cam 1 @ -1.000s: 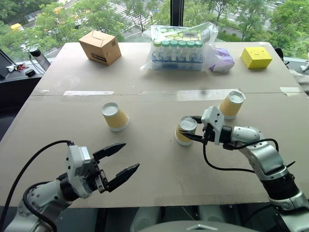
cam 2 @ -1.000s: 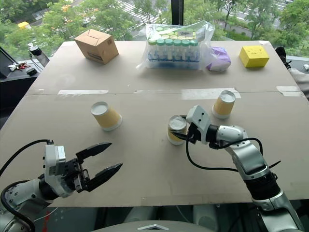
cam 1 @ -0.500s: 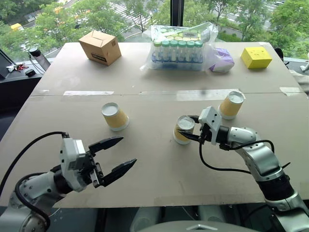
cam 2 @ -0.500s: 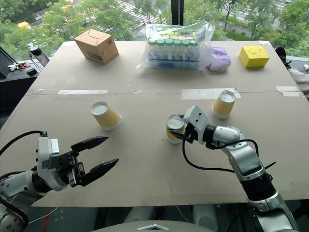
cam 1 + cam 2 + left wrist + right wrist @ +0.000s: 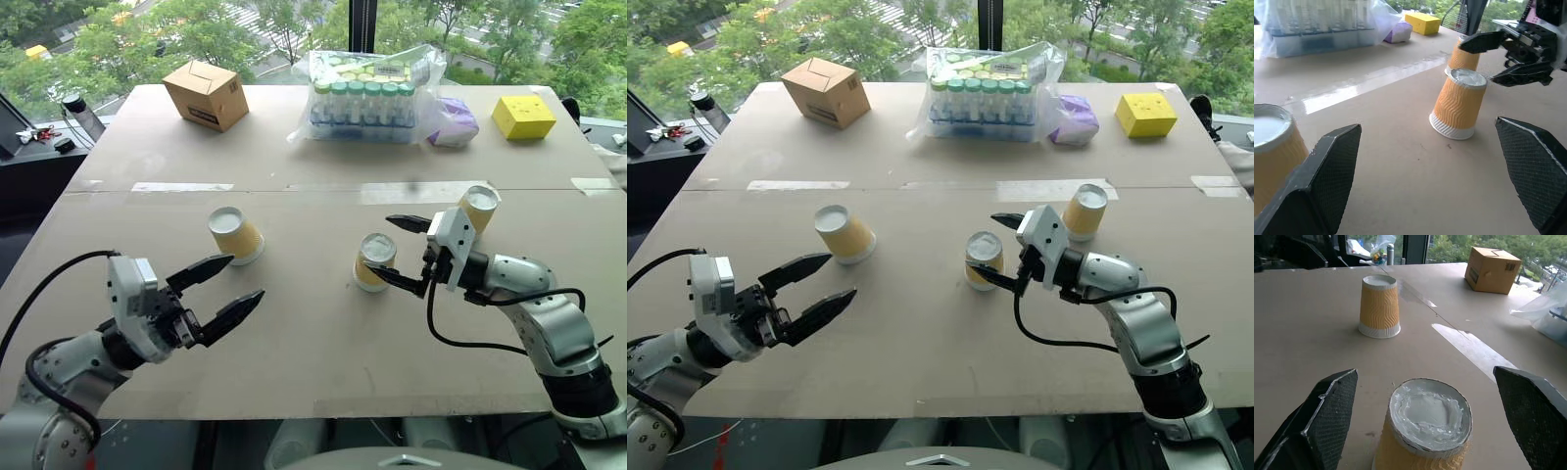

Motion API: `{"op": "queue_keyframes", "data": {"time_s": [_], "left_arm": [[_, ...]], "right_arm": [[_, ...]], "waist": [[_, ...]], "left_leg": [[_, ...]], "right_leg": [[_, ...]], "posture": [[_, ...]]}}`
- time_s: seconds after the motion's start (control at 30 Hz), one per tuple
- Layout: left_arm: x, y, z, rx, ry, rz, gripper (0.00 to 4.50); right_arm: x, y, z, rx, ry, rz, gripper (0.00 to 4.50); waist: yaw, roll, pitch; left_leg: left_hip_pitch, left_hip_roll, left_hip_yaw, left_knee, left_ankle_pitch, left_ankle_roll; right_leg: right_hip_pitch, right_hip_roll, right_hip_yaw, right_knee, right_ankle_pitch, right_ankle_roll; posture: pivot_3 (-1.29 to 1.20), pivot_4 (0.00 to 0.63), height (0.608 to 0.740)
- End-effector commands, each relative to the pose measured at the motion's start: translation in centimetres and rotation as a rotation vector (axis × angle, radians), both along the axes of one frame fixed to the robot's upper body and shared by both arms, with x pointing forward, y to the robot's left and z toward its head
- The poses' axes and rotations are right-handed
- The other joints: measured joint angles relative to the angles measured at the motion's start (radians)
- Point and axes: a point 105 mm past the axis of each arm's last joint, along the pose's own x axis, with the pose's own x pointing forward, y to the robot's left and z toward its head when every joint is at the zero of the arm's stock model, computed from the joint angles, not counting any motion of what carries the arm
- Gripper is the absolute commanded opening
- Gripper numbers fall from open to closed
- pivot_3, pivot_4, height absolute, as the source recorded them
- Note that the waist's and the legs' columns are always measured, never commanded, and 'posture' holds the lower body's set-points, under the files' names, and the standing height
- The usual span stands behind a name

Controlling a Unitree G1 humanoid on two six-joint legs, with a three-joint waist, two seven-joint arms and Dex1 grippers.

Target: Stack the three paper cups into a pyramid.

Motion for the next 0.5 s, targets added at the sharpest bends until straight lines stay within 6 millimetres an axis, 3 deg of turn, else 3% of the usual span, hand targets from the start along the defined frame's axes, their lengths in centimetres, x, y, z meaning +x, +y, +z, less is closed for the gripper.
{"op": "queue_keyframes", "data": {"time_s": [0.03, 0.23, 0.5], "left_arm": [[1.9, 4.5, 1.3, 0.015, -0.077, 0.223, 4.5], [4.6, 6.5, 1.2, 0.039, -0.04, 0.325, 4.5], [7.7, 3.3, -0.8, 0.068, 0.076, 0.169, 4.5]], "right_arm": [[-2.7, -0.9, 2.7, 0.028, -0.133, 0.109, 4.38], [-3.3, -2.0, 2.7, 0.016, -0.096, 0.124, 4.38], [-4.3, -3.5, 1.9, -0.019, -0.082, 0.075, 4.38]], "waist": [[0.001, 0.0, 0.0], [-0.003, -0.002, -0.001], [0.004, -0.002, -0.001]], "left_leg": [[0.0, 0.0, 0.0, 0.0, 0.0, 0.0], [0.001, 0.0, 0.0, 0.001, 0.0, 0.0], [0.0, -0.001, -0.001, 0.001, 0.0, 0.0]], "right_leg": [[0.0, 0.0, 0.0, 0.0, 0.0, 0.0], [0.001, 0.0, 0.0, 0.0, 0.0, 0.0], [0.0, -0.001, 0.0, 0.0, 0.0, 0.0]], "posture": [[0.0, 0.15, 0.74], [0.0, 0.15, 0.74], [0.0, 0.15, 0.74]]}}
